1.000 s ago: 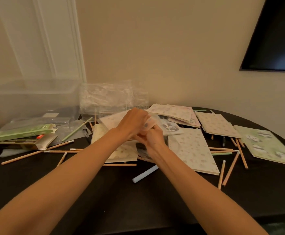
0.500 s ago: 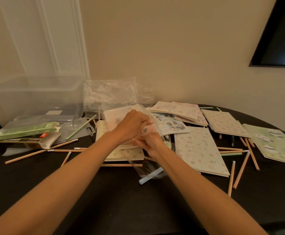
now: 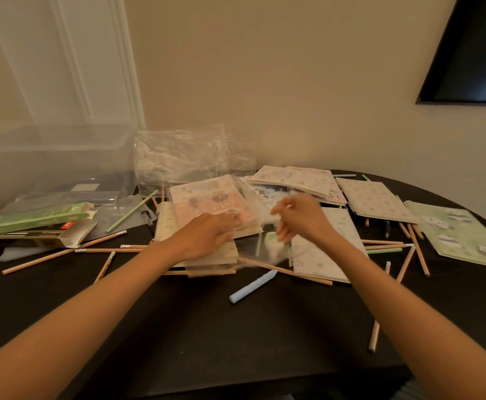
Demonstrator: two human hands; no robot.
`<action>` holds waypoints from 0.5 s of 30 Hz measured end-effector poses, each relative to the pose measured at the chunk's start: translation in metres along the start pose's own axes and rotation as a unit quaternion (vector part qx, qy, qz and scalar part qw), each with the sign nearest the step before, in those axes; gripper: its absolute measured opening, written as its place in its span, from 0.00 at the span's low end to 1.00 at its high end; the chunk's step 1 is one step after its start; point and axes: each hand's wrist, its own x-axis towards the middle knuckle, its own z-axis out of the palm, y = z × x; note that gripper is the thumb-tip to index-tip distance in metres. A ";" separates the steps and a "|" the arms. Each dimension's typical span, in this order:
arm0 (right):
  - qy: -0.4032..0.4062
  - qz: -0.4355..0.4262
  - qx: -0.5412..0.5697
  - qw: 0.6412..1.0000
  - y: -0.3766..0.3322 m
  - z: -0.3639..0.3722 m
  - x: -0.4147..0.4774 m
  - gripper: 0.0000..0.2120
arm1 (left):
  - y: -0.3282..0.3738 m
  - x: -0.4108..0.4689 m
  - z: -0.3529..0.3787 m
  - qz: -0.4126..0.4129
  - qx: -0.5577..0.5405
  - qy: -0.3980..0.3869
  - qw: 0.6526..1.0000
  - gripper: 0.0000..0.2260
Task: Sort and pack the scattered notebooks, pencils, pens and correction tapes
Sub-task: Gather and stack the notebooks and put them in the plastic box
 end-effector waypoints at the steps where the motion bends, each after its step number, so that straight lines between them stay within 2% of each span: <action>1: 0.071 -0.056 -0.079 0.993 0.005 -0.008 0.005 0.09 | -0.001 -0.004 0.003 0.015 0.030 -0.013 0.999 0.20; 2: 0.119 -0.117 -0.178 0.970 0.008 -0.013 0.011 0.10 | -0.003 -0.007 0.003 0.028 0.060 -0.020 0.998 0.21; 3: 0.122 -0.173 -0.274 0.938 0.013 -0.016 0.016 0.14 | -0.005 -0.010 0.004 0.040 0.085 -0.028 0.995 0.22; 5: 0.008 -0.256 -0.400 0.880 0.029 -0.019 0.021 0.29 | -0.007 -0.019 0.002 0.055 0.115 -0.045 0.991 0.23; 7: -0.098 -0.315 -0.476 0.815 0.043 -0.019 0.025 0.42 | -0.011 -0.028 -0.001 0.067 0.130 -0.060 0.987 0.21; 9: -0.133 -0.361 -0.535 0.752 0.051 -0.022 0.029 0.48 | -0.015 -0.037 -0.005 0.075 0.137 -0.059 0.986 0.20; 11: -0.144 -0.390 -0.572 0.707 0.053 -0.028 0.032 0.50 | -0.016 -0.049 -0.011 0.099 0.158 -0.022 0.982 0.19; 13: -0.155 -0.422 -0.588 0.672 0.054 -0.032 0.035 0.48 | -0.013 -0.056 -0.019 0.171 0.221 0.038 0.959 0.16; 15: -0.164 -0.451 -0.586 0.653 0.056 -0.031 0.035 0.42 | -0.013 -0.061 -0.027 0.228 0.284 0.016 0.931 0.21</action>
